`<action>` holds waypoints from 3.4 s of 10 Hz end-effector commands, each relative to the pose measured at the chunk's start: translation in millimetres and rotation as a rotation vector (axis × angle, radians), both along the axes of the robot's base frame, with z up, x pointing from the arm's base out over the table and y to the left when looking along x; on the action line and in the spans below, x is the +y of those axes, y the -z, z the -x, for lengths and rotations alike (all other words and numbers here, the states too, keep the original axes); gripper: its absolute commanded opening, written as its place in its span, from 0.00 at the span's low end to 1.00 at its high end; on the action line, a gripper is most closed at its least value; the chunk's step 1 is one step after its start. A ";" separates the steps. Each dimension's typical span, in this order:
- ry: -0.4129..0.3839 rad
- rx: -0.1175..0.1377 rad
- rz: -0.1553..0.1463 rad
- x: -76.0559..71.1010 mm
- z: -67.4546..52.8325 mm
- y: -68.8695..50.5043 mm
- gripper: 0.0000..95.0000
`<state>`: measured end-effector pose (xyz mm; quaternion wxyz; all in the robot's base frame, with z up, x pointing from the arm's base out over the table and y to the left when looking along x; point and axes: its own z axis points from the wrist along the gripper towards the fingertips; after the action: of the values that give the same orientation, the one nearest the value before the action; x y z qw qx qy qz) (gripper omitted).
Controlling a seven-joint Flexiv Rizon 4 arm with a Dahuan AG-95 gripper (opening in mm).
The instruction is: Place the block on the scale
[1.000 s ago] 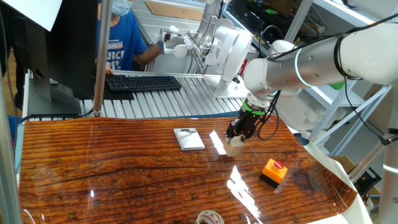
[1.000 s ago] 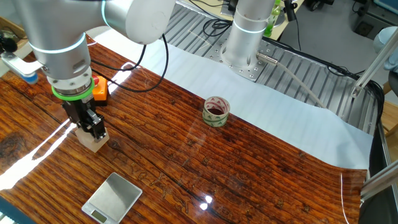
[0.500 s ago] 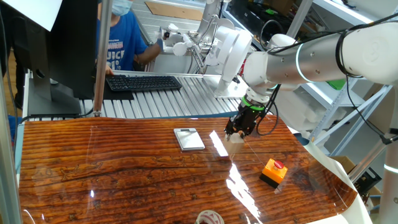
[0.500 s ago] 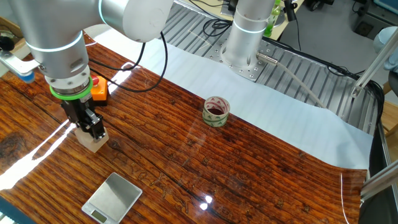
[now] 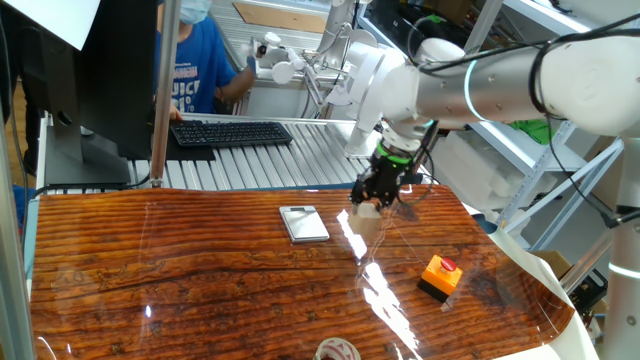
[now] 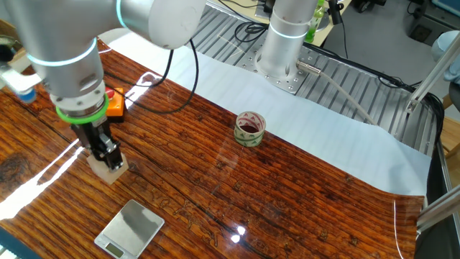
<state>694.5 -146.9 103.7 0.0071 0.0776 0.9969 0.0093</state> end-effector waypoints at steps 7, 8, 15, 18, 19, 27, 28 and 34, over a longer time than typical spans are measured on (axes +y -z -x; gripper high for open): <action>0.033 -0.001 0.013 47.3 -44.0 -6.1 0.00; 0.045 0.006 0.015 55.7 -51.6 -9.0 0.00; 0.017 -0.014 0.013 84.1 -69.0 4.6 0.00; -0.032 -0.013 0.022 91.6 -71.6 8.4 0.00; -0.040 -0.013 0.024 91.6 -71.6 8.3 0.00; -0.001 -0.038 0.022 95.8 -49.6 23.7 0.00; 0.009 -0.035 0.023 95.8 -50.1 23.4 0.00; 0.055 0.001 0.041 94.4 -56.1 19.8 0.00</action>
<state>747.2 -52.8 84.6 0.0110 0.1058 0.9942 -0.0130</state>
